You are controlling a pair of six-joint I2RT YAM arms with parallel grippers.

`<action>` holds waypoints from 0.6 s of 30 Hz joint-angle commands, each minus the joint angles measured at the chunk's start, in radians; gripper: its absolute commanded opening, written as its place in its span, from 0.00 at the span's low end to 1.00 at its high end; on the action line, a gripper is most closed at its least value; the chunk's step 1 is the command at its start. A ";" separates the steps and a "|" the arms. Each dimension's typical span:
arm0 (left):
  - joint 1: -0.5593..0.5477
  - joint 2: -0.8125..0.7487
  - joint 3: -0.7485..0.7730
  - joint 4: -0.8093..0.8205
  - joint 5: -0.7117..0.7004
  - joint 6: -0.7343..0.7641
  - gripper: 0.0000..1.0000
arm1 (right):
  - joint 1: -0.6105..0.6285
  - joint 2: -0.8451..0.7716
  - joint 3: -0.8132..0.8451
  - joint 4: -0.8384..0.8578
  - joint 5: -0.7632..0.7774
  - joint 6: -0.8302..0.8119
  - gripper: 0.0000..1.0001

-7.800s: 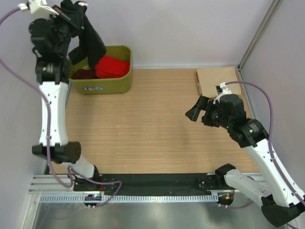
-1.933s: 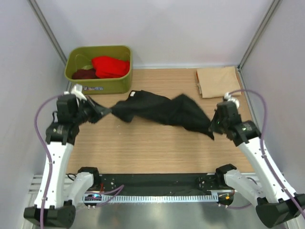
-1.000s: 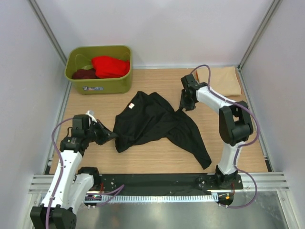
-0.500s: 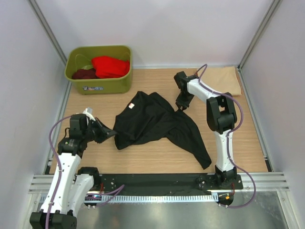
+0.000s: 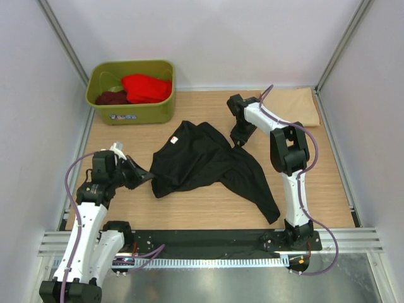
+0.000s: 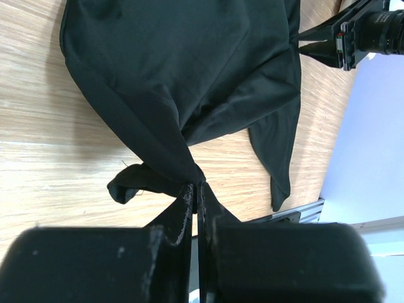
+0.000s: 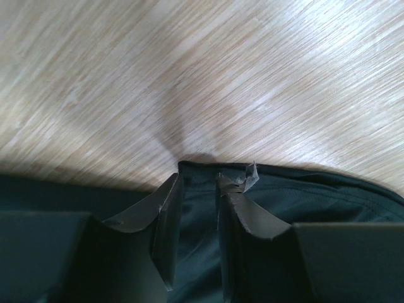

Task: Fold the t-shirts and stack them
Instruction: Flatten the tshirt out

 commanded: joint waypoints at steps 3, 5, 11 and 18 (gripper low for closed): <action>0.000 -0.012 0.037 0.019 0.022 0.033 0.00 | 0.012 -0.016 0.083 -0.056 0.047 0.044 0.35; 0.000 -0.012 0.034 0.019 0.019 0.034 0.00 | 0.013 -0.015 0.106 -0.070 0.059 0.047 0.36; 0.000 -0.015 0.036 0.019 0.023 0.034 0.00 | 0.021 0.008 0.129 -0.108 0.055 0.059 0.36; 0.000 -0.024 0.036 0.015 0.019 0.036 0.00 | 0.023 0.037 0.135 -0.122 0.062 0.079 0.36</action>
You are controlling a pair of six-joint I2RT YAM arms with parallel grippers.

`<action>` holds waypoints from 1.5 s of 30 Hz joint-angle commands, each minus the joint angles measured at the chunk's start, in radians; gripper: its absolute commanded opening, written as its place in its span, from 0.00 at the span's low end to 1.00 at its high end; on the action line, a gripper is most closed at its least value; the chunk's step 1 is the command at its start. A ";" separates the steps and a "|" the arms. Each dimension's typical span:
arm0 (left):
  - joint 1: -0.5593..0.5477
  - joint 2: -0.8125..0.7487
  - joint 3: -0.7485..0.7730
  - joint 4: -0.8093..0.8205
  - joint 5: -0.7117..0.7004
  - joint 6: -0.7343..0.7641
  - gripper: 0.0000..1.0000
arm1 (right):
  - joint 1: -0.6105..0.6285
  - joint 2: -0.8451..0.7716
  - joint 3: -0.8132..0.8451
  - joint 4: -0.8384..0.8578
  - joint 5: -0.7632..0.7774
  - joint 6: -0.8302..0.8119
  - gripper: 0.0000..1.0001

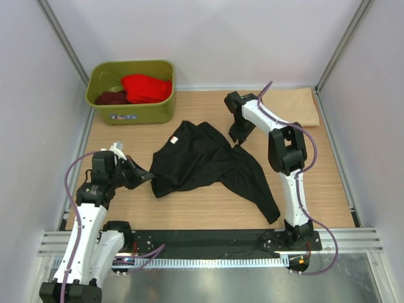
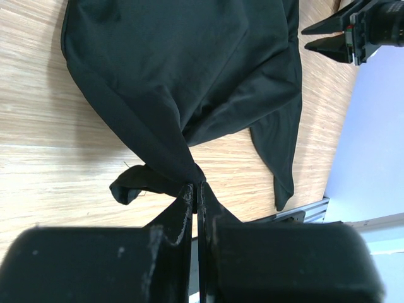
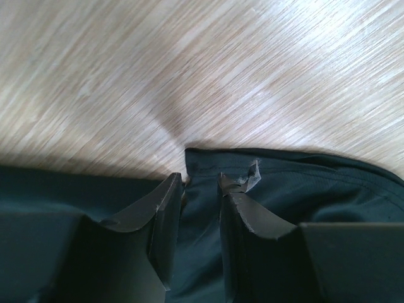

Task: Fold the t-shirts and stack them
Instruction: Flatten the tshirt out

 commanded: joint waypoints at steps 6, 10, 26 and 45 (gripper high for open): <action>0.000 -0.015 0.040 0.012 0.016 0.015 0.00 | 0.010 0.056 0.017 0.018 0.039 0.035 0.36; 0.000 -0.016 0.045 0.011 0.007 0.016 0.00 | 0.010 0.074 -0.006 0.025 0.053 0.034 0.35; 0.000 0.003 0.207 0.113 -0.125 -0.166 0.00 | -0.007 -0.194 0.075 -0.154 0.256 -0.152 0.01; -0.020 -0.061 0.787 -0.084 -0.253 -0.272 0.00 | -0.007 -1.409 -0.152 -0.004 0.057 -0.449 0.01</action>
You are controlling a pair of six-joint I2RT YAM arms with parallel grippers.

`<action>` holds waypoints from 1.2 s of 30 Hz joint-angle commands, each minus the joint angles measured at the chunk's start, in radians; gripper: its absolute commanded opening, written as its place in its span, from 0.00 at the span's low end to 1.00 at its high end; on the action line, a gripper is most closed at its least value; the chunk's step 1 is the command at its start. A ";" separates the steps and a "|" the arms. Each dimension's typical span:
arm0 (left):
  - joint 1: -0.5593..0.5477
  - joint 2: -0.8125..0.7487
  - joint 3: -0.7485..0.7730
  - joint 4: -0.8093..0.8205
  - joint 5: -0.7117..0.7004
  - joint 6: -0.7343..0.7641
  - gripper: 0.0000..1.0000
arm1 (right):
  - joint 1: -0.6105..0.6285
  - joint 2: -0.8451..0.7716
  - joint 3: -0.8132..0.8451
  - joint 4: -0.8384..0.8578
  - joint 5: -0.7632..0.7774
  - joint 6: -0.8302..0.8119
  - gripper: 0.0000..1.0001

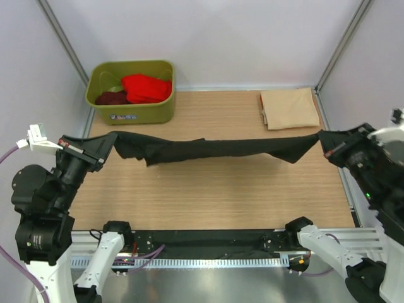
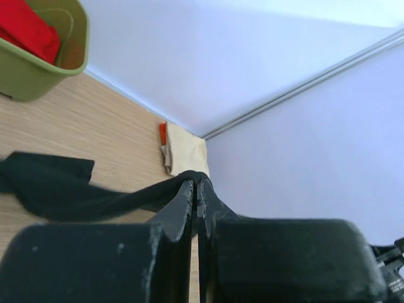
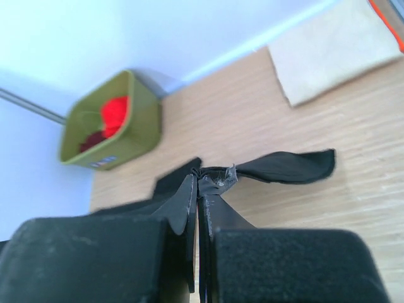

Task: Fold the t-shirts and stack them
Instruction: Flatten the tshirt out

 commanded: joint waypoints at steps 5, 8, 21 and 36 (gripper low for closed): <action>-0.003 0.137 0.170 -0.081 0.041 -0.005 0.00 | -0.002 -0.019 0.101 0.093 -0.051 -0.045 0.01; -0.003 0.231 0.288 -0.078 0.028 0.055 0.00 | 0.000 0.042 0.089 0.153 -0.012 -0.070 0.01; 0.058 0.820 0.848 0.079 0.008 0.058 0.00 | -0.003 0.562 0.483 0.437 0.110 -0.252 0.01; 0.108 0.422 0.365 0.117 0.141 0.060 0.00 | -0.003 0.061 -0.097 0.316 0.225 -0.133 0.01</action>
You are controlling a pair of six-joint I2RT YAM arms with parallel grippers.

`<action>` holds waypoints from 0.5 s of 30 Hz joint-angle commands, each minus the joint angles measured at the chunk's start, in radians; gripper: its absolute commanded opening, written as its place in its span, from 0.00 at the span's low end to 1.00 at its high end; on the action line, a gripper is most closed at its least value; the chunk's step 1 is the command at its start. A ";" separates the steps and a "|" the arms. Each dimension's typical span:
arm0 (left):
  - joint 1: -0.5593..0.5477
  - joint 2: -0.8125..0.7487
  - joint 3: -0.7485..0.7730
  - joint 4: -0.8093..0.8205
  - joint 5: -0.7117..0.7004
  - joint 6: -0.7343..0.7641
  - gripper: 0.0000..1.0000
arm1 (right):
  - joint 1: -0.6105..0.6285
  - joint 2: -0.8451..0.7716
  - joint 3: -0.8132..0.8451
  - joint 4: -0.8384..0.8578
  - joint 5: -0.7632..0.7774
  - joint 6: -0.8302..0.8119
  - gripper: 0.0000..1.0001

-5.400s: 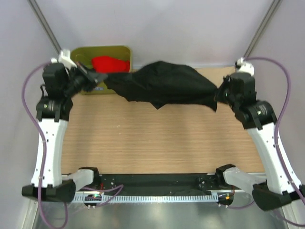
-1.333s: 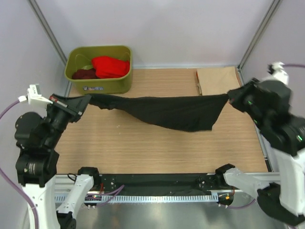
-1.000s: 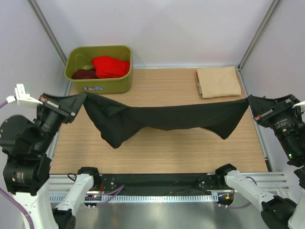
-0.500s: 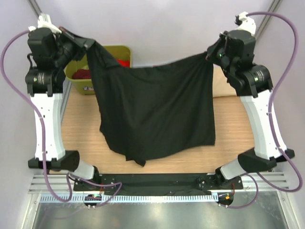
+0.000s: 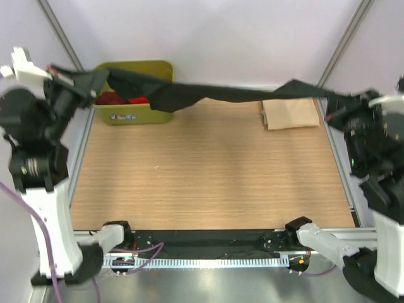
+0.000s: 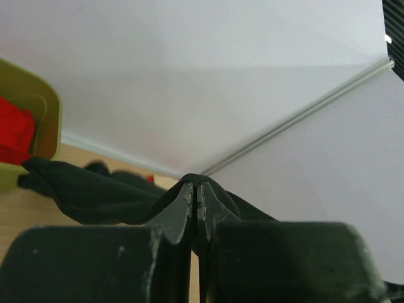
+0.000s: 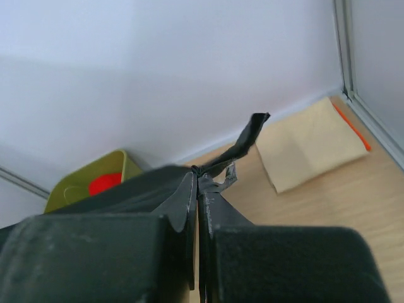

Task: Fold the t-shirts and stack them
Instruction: Flatten the tshirt out

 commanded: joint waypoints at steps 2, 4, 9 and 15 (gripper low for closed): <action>-0.004 -0.241 -0.472 0.034 0.038 0.038 0.00 | -0.003 -0.239 -0.376 -0.118 0.011 0.130 0.01; -0.006 -0.401 -0.596 0.010 0.035 0.042 0.00 | -0.004 -0.324 -0.475 -0.215 0.000 0.217 0.01; -0.105 -0.674 -0.995 -0.091 0.007 0.019 0.00 | -0.003 -0.539 -0.728 -0.395 -0.061 0.380 0.01; -0.131 -0.854 -1.218 -0.191 0.023 0.002 0.00 | -0.004 -0.633 -0.918 -0.534 -0.272 0.476 0.01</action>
